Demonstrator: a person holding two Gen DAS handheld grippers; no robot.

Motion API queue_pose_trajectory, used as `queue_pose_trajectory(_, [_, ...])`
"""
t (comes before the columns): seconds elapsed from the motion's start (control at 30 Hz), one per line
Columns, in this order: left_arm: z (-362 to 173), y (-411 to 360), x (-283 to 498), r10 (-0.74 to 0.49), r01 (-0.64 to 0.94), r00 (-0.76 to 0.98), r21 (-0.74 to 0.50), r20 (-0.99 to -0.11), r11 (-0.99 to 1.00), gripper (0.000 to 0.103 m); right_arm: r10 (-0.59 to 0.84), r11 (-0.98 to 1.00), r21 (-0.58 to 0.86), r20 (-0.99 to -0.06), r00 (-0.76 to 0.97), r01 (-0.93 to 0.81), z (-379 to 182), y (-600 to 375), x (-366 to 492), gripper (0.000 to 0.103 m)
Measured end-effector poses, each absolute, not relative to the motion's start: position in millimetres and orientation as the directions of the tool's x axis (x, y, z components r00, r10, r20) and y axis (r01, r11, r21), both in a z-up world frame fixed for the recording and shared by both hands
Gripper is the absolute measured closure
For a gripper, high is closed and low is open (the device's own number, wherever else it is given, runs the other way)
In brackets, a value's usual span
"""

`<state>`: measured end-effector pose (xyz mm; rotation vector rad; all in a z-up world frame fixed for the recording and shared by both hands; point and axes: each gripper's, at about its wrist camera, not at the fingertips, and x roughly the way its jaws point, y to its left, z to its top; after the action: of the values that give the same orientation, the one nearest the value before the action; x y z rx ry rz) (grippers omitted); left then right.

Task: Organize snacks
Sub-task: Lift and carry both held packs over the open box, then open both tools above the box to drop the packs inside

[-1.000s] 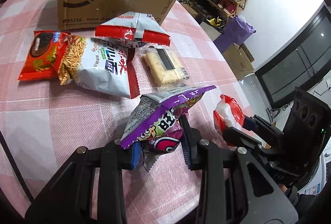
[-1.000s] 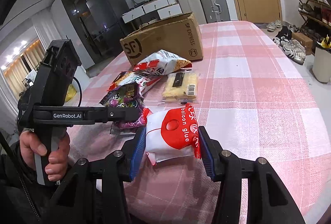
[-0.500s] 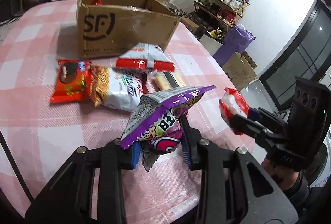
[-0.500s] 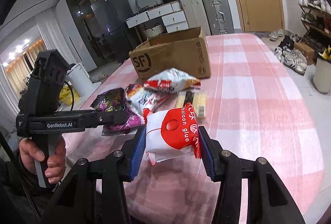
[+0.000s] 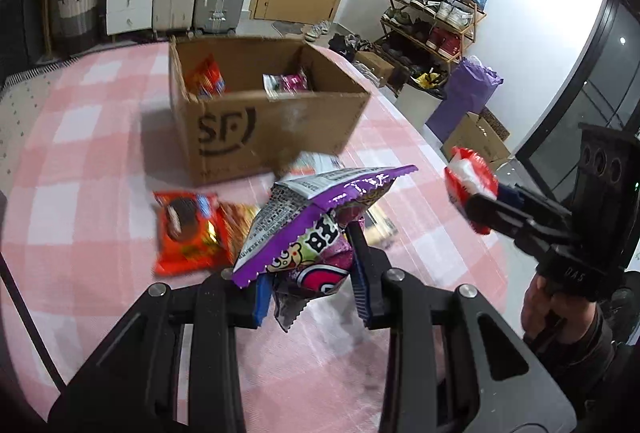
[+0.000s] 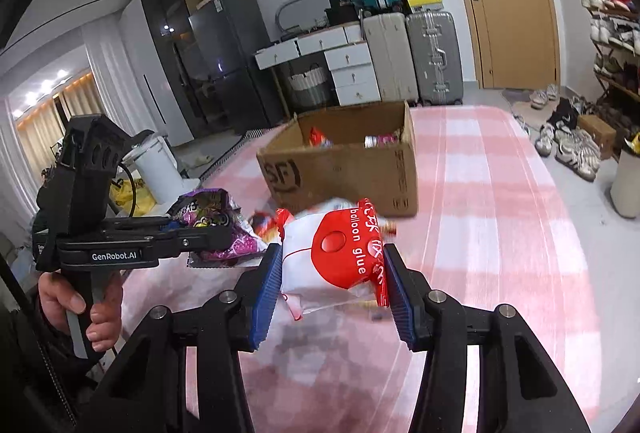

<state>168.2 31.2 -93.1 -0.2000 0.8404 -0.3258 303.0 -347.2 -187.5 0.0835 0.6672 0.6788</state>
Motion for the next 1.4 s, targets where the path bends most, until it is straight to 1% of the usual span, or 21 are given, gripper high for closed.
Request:
queue_pose_trajectory(0.13, [-76, 43, 180, -0.345, 0.189, 0.645, -0.296, -0.682, 0.937, 0.073, 0.618, 0.774, 0.279, -0.529, 0.582, -0.568, -176, -342, 320, 0.053])
queue_pose_trajectory(0.3, [-61, 56, 201, -0.340, 0.178, 0.645, -0.298, -0.685, 0.938, 0.073, 0.636, 0.755, 0.262, -0.516, 0.575, -0.601, -162, -331, 340, 0.053])
queue_pose_trajectory(0.7, [-27, 53, 237, -0.324, 0.180, 0.656, -0.275, -0.682, 0.944, 0.073, 0.673, 0.718, 0.252, -0.486, 0.557, -0.648, -128, -307, 384, 0.053])
queue_pose_trajectory(0.9, [-10, 53, 256, -0.297, 0.187, 0.659, -0.232, -0.691, 0.955, 0.073, 0.680, 0.712, 0.251, -0.476, 0.557, -0.656, -113, -301, 403, 0.053])
queue_pose_trajectory(1.2, [6, 73, 295, -0.312, 0.160, 0.665, -0.278, -0.679, 0.947, 0.073, 0.679, 0.714, 0.263, -0.484, 0.551, -0.649, -105, -291, 437, 0.053])
queue_pose_trajectory(1.4, [17, 83, 322, -0.306, 0.159, 0.670, -0.272, -0.676, 0.949, 0.073, 0.678, 0.716, 0.263, -0.479, 0.557, -0.646, -96, -284, 459, 0.053])
